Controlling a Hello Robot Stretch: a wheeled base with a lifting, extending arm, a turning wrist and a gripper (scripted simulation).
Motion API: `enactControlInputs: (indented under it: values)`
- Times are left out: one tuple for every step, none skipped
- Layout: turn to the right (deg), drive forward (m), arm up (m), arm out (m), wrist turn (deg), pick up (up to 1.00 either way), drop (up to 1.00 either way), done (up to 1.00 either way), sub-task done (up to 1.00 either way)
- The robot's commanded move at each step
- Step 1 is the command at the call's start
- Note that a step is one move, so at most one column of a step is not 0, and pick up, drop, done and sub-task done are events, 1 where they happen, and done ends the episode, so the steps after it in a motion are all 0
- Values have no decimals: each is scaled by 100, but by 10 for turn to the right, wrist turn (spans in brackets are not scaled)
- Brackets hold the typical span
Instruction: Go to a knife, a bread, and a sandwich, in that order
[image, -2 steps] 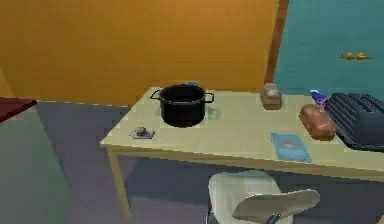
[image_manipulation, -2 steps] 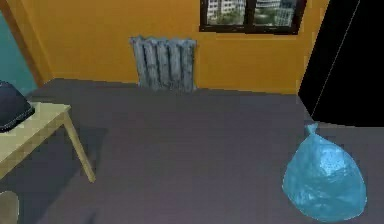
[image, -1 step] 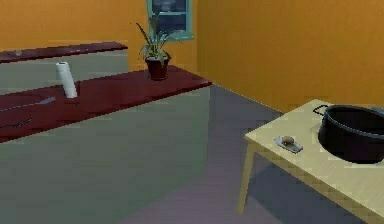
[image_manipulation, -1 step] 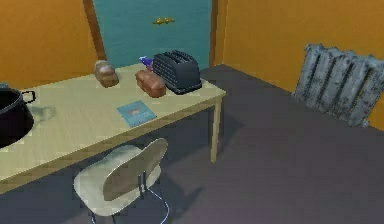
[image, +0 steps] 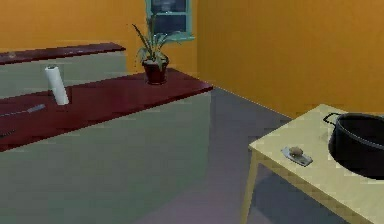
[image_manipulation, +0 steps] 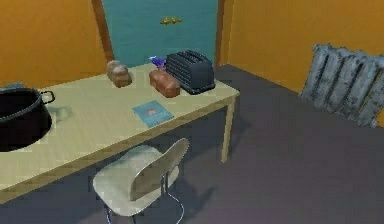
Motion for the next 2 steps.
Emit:
enactControlInputs:
  values:
    - [300, 0, 0, 0, 0, 0, 0, 0, 0]
    - [0, 0, 0, 0, 0, 0, 0, 100, 0]
